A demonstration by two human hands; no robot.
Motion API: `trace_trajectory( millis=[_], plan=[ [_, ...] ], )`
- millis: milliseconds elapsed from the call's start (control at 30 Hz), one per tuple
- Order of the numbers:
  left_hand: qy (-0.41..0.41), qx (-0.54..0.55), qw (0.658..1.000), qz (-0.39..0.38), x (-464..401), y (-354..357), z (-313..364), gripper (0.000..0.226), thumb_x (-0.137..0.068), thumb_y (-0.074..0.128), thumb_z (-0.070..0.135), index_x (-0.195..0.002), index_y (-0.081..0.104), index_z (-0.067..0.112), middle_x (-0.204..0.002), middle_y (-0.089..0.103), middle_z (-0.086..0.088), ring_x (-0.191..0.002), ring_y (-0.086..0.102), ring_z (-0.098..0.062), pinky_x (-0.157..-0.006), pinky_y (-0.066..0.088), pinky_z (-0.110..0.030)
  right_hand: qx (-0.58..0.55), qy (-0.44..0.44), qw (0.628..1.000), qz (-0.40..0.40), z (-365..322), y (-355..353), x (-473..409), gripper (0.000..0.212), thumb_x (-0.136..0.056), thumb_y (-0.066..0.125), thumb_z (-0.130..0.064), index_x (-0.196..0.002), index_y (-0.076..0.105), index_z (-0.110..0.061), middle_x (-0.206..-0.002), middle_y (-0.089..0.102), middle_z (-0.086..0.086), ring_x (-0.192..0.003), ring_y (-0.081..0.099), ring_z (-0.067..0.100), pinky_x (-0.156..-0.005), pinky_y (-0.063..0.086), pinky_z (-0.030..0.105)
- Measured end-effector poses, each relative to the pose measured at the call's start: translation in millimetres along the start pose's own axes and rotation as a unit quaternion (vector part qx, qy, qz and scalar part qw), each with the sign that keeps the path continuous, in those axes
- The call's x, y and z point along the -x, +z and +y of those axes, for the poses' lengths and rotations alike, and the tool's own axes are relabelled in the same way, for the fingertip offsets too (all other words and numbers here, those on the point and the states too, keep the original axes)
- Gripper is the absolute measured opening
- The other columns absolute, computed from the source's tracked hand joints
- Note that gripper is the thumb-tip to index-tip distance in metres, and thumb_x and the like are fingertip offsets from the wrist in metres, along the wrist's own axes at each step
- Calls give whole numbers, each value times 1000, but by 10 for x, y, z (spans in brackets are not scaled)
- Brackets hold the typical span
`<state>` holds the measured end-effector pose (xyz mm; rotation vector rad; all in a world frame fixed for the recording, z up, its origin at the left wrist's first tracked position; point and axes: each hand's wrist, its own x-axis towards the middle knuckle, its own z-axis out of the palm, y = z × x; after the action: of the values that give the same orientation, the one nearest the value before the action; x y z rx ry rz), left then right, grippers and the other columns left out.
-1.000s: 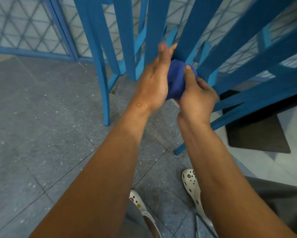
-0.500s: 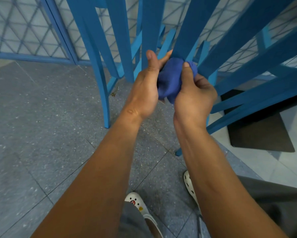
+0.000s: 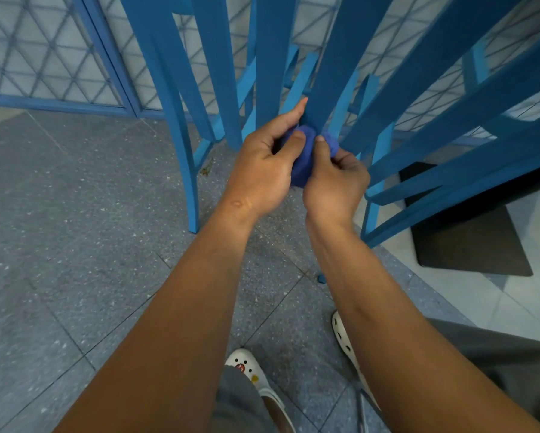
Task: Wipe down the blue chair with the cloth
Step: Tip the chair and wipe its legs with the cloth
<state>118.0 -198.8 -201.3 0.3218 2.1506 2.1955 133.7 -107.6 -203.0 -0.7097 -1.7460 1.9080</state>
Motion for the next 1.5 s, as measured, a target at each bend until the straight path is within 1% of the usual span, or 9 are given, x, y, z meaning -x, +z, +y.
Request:
trace_trajectory(
  millis=[367, 500, 600, 767, 967, 1067, 1200, 1367, 1500],
  plan=[
    [-10, -17, 1000, -9, 18, -28, -46, 49, -97, 54, 5, -145, 55, 18, -143, 60, 5, -132, 53, -1, -116, 40, -28, 19, -10, 1000, 15, 176, 16, -84, 18, -94, 69, -16, -79, 72, -6, -65, 65, -3, -56, 54, 4, -54, 45, 22],
    [-35, -73, 988, 133, 59, -216, -199, 29, -98, 57, 3, -121, 71, 11, -116, 73, 6, -109, 65, 3, -102, 49, -19, 122, 77, 990, -4, 567, -5, -181, 19, -96, 67, -20, -91, 69, -2, -71, 63, -4, -55, 53, -1, -59, 43, 21],
    [-44, -87, 976, 193, -23, -435, -264, 28, -99, 57, 5, -125, 67, 11, -117, 71, 1, -102, 64, 6, -93, 48, -10, 144, 76, 984, -68, 684, 43, -103, 18, -94, 68, -19, -79, 63, -10, -62, 55, -8, -48, 46, -4, -52, 38, 15],
    [-68, -53, 991, 98, -135, -417, -230, 33, -107, 50, 27, -137, 61, 17, -132, 67, 4, -122, 62, -4, -109, 47, -29, 40, 51, 994, -83, 425, 311, 21, 12, -93, 70, -16, -82, 70, -10, -75, 67, -1, -68, 57, 7, -64, 48, 25],
    [-61, -60, 994, 67, -113, -430, -180, 69, -98, 17, 70, -133, 66, 34, -127, 69, 19, -120, 58, 8, -108, 45, -23, -45, 74, 996, -23, 262, 569, 28, 23, -93, 69, -12, -70, 66, -9, -65, 66, -1, -59, 59, 7, -58, 50, 25],
    [-57, -44, 995, 68, -122, -417, -191, 65, -99, 18, 68, -130, 66, 37, -125, 69, 21, -121, 58, 8, -109, 43, -24, -22, 117, 993, -11, 387, 591, 11, 26, -94, 65, -8, -69, 59, -6, -65, 60, 3, -59, 53, 9, -54, 44, 23],
    [-62, -28, 997, 49, -114, -415, -254, 63, -105, 21, 59, -144, 56, 24, -141, 61, 11, -132, 53, 0, -118, 37, -32, -18, 142, 990, -16, 428, 557, 28, 22, -96, 65, -8, -74, 62, -6, -76, 65, 8, -72, 60, 16, -67, 50, 32],
    [-62, -47, 994, 74, -132, -449, -293, 57, -107, 23, 55, -141, 58, 25, -118, 65, 28, -109, 54, 24, -90, 39, 1, -61, 76, 995, -36, 238, 518, 3, 26, -93, 70, -14, -67, 68, -14, -64, 71, -3, -63, 66, 9, -63, 55, 28],
    [-52, -37, 996, 60, -139, -448, -308, 62, -106, 20, 59, -143, 57, 27, -138, 62, 17, -128, 52, 10, -111, 39, -17, -17, 94, 995, -26, 313, 569, 48, 23, -96, 67, -13, -75, 68, -4, -73, 69, 8, -68, 63, 16, -66, 54, 35]
  ],
)
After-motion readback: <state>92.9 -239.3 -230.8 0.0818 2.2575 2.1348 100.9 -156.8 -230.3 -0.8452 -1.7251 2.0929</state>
